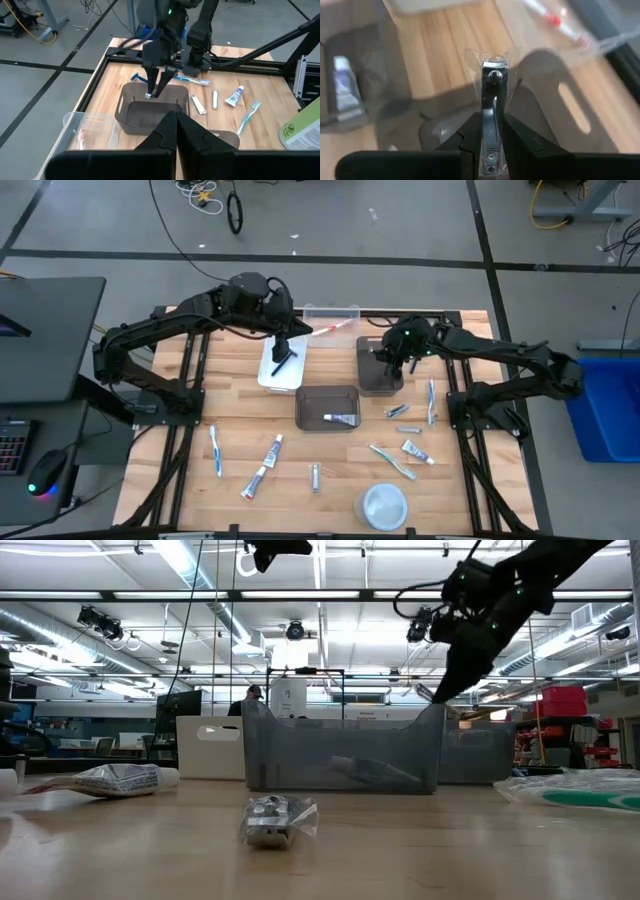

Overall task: Pick & Place Travel size toiletries
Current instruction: Put the silver nail cutter into the top black bin

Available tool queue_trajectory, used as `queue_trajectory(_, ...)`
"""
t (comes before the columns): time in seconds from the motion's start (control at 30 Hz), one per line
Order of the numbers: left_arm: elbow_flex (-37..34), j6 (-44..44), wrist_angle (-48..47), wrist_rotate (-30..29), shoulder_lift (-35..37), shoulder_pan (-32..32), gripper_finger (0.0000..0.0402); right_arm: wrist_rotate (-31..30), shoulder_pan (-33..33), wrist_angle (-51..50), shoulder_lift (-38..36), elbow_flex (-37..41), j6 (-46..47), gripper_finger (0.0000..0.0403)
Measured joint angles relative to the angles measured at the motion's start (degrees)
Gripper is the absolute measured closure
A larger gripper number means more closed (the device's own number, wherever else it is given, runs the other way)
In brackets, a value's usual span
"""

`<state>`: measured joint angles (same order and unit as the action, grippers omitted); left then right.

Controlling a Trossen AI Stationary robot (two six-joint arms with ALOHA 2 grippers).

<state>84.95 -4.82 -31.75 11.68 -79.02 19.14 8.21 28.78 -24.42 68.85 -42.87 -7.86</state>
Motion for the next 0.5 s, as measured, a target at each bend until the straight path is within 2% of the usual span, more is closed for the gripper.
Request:
queue_trajectory(0.27,0.0,1.17,1.4,0.0,0.0,0.0,0.0398,0.04,1.19,0.36,5.37,0.15,-2.11,0.0339)
queue_trajectory(0.5,0.0,1.52,1.29,0.0,0.0,0.0,0.0398,1.03,1.2,0.28,6.72,0.15,-2.11,0.0338)
